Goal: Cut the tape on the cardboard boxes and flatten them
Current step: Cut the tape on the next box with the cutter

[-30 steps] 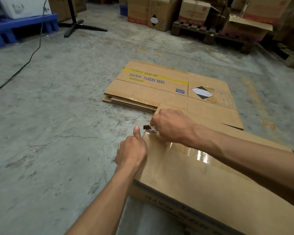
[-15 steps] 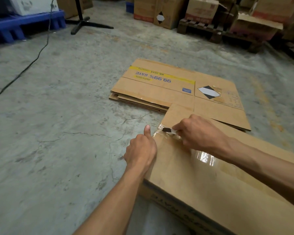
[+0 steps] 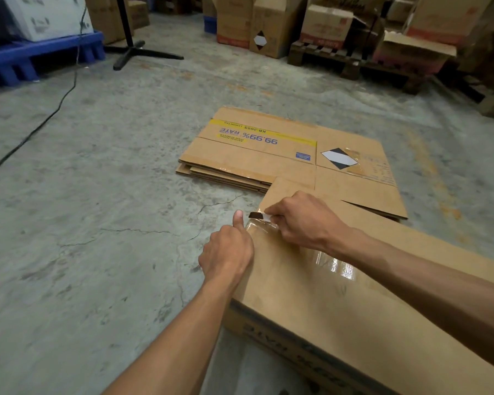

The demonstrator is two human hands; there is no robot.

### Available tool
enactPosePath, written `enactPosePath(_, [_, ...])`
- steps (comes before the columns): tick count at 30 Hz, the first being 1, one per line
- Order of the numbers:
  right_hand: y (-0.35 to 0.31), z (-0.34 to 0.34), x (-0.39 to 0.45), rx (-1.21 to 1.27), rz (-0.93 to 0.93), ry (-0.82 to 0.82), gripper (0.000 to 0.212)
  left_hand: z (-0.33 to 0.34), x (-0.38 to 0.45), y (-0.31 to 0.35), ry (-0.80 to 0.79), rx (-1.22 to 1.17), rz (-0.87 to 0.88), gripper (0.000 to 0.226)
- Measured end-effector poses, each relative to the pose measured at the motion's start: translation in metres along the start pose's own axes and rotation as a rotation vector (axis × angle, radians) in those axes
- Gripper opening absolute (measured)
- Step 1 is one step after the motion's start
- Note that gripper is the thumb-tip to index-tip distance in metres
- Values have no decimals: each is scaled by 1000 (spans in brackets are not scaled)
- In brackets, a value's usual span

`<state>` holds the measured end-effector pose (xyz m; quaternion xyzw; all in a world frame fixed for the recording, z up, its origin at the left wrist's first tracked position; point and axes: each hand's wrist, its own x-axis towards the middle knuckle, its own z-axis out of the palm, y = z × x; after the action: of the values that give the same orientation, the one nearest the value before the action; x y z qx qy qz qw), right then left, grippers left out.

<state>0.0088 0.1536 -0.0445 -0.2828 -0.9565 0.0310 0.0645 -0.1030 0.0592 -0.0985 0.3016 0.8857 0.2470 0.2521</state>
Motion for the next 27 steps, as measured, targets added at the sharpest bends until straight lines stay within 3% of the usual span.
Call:
enactPosePath(3, [-2, -4, 3, -47, 25, -25, 26, 1, 1, 0, 3, 1, -2, 82])
enactPosePath(7, [-8, -1, -4, -90, 49, -17, 37, 1, 3, 0, -2, 3, -9, 81])
enactPosePath(13, [-20, 0, -4, -157, 76, -53, 25, 3, 4, -3, -4, 16, 32, 83])
enactPosePath(16, [-21, -2, 3, -140, 83, -72, 27, 3, 13, -9, -120, -144, 52, 90])
enactPosePath(19, [-22, -13, 11, -122, 29, -134, 5, 0, 17, -9, -271, -306, 62, 113])
enactPosePath(21, [-18, -15, 14, -98, 31, -162, 22, -1, 17, -10, -303, -320, 81, 120])
enactPosePath(23, [-14, -11, 13, -95, 32, -154, 27, -4, 15, -10, -336, -320, 118, 120])
enactPosePath(27, [-13, -5, 12, 21, 109, -120, 13, -10, 10, -9, -380, -328, 142, 110])
